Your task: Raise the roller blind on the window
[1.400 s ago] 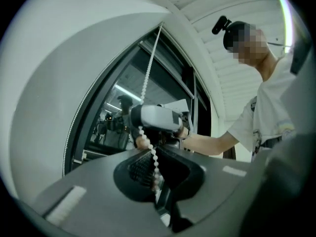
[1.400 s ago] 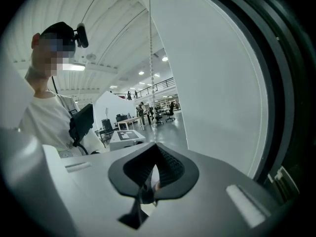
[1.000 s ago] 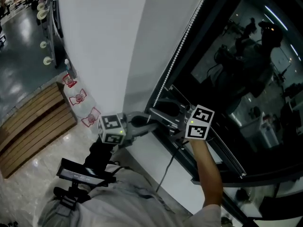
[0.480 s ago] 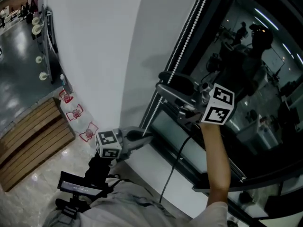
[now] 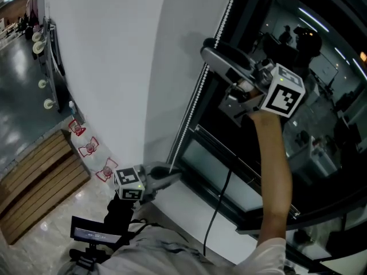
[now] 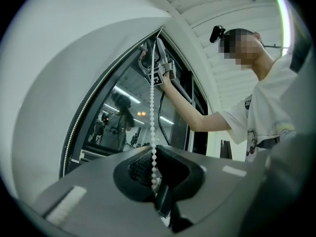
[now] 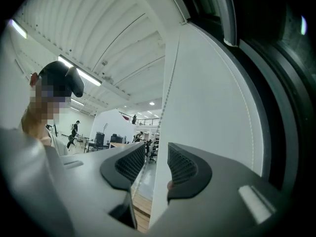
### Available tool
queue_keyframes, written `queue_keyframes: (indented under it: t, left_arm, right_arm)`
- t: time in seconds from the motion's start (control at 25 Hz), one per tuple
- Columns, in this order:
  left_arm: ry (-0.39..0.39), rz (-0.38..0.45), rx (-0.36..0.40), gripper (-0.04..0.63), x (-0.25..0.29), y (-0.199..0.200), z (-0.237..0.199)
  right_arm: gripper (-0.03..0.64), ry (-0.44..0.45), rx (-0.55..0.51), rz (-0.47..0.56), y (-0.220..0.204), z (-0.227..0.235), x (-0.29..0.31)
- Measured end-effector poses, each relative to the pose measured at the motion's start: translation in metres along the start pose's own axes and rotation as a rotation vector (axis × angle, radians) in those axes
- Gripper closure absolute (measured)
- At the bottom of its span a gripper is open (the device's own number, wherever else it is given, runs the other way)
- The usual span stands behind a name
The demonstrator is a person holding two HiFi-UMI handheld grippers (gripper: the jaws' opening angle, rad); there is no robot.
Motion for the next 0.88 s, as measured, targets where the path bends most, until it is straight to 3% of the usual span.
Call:
queue_keyframes:
  t: [0.24,0.64,0.88]
  left_arm:
    - [-0.009,-0.008,-0.002,0.597,0.007,0.005,-0.005]
    - [-0.029,-0.011,-0.017,0.597,0.003,-0.016,-0.002]
    - [-0.023,-0.016,-0.018,0.597,0.005,-0.019,-0.005]
  right_arm:
    - [0.482,-0.005,-0.045,0.015,0.046,0.004,-0.005]
    - [0.515,0.006,-0.088,-0.012,0.062,-0.004,0.002]
    - [0.604,-0.016,-0.092,0.001,0.066,-0.001,0.001]
Point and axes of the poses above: the fingertips, and each gripper's own axes: x forward along the fingers, z to its right, y out of its top, the point moved 2 cm from there along -x, backward along the fingers, and after that the axes turned 9 degrees about x, right-handed, at the moved point
